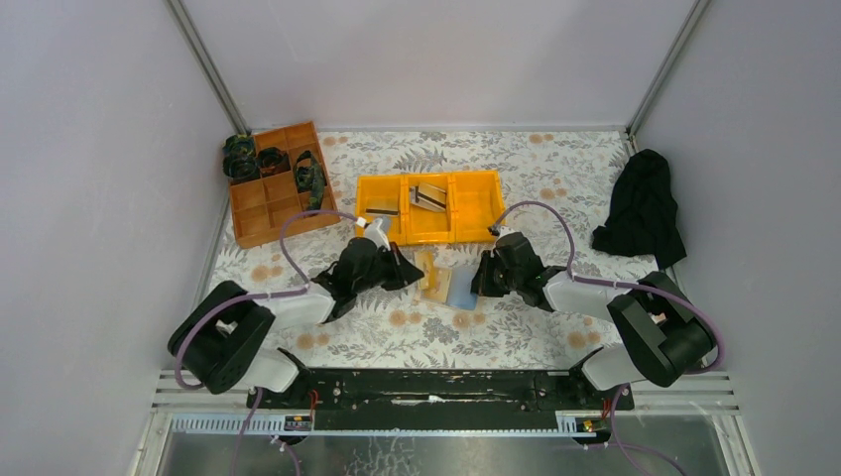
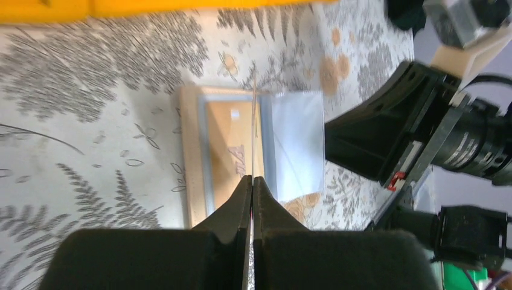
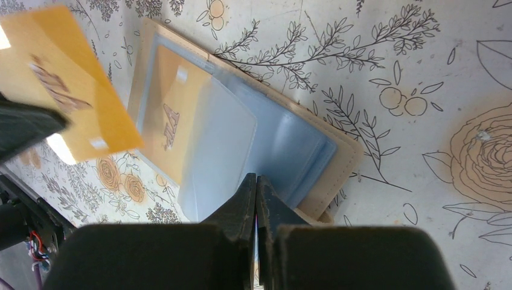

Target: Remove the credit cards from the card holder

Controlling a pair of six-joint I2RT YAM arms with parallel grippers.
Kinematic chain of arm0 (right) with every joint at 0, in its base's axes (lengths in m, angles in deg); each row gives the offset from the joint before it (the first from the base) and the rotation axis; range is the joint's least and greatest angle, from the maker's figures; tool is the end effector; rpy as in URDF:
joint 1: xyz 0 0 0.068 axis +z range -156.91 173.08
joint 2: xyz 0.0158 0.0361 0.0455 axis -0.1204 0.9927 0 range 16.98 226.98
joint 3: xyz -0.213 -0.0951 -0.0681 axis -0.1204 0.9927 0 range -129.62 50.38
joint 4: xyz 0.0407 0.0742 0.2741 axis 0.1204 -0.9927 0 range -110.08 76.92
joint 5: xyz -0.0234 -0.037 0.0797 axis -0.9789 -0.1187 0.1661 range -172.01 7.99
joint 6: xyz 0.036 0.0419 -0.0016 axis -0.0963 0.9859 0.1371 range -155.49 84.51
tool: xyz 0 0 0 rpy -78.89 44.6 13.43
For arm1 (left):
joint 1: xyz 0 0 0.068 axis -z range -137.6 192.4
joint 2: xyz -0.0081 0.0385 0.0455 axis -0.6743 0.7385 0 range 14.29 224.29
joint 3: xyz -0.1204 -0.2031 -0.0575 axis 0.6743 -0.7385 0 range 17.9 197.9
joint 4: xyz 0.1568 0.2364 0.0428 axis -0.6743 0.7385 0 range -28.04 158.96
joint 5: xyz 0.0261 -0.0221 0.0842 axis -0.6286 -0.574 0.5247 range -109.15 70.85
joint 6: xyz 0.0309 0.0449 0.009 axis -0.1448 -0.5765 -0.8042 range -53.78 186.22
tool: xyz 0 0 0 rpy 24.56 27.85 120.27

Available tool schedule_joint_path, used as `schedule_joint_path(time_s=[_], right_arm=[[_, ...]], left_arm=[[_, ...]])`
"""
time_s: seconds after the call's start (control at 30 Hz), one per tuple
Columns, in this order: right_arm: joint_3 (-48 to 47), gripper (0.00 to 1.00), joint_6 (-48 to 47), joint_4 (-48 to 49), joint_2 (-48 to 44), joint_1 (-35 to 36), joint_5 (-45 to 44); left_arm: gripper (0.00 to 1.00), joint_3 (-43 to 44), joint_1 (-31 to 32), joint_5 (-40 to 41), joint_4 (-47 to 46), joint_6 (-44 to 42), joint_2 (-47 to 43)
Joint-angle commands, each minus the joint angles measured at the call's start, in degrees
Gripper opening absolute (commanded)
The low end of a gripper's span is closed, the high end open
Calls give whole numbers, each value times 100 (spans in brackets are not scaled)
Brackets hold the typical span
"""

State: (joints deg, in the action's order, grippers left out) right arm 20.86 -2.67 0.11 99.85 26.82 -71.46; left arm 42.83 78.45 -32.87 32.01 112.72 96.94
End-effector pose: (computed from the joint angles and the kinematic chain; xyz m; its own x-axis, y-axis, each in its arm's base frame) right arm 0.2343 0.1648 0.0908 -0.8096 0.1000 -0.5783 -0.2659 0.8159 0.5134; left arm 0.2243 -0.1743 0.0953 -0.7971 -0.2915 -0.5289 0.2371 0.6545 -0.7179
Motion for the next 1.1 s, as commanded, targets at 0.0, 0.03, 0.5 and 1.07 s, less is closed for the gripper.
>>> schedule_joint_path(time_s=[0.0,0.03,0.5,1.07], right_arm=[[-83,2,-190,-256,-104,-16,-143],[-91,2,-205,-256,-104,-12,-134],[-243,2,-344,-225,-91,-16,194],[-407,2,-561,-331,191,-101,334]], left_arm=[[0,229,-187,848,622,-188,-584],[0,328,-206,1121,815,-158,-667],[0,1061,-304,4734,1851,1683,-1476],[0,878,-527,5121,-1482,2771,407]])
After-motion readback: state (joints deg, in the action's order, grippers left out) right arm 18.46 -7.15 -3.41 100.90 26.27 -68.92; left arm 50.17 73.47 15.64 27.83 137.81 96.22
